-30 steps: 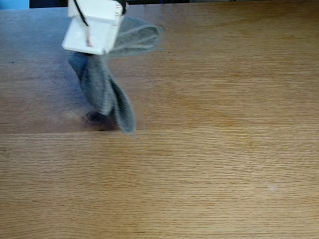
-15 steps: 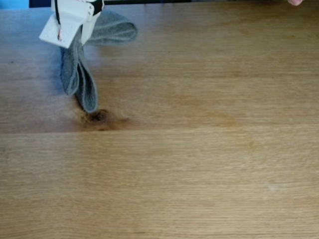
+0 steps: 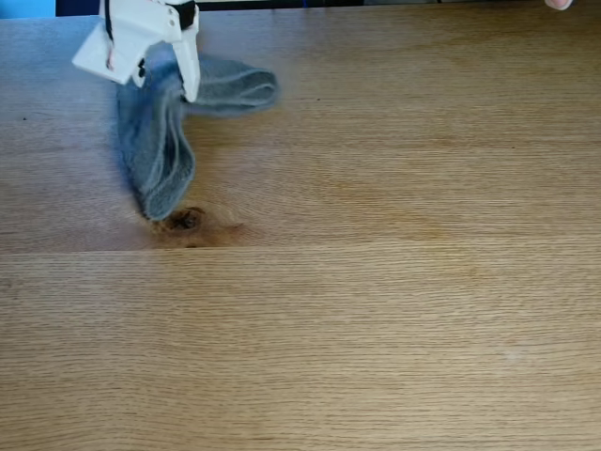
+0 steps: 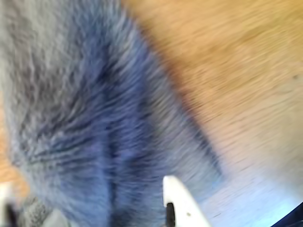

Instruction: Clean the area in front of the robot

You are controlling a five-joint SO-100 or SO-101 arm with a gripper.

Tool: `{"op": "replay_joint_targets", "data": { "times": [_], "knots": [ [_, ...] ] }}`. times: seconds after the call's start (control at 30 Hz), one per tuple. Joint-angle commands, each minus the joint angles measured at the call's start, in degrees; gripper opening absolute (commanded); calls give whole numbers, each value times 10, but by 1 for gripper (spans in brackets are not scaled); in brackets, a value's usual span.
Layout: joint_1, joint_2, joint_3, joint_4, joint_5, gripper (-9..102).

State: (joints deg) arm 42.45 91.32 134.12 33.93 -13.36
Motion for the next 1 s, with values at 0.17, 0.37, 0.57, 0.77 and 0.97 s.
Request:
{"op": "replay_joint_targets", "data": {
  "times": [0.17,0.37,0.57,0.77,0.97],
  "knots": [
    [-45,143,-7,35,40,37],
    [-182,233,-7,85,69,27],
    [-335,296,-4,117,97,9],
    [-418,352,0,114,134,0],
    [-417,418,1,135,184,0]
  ]
}}
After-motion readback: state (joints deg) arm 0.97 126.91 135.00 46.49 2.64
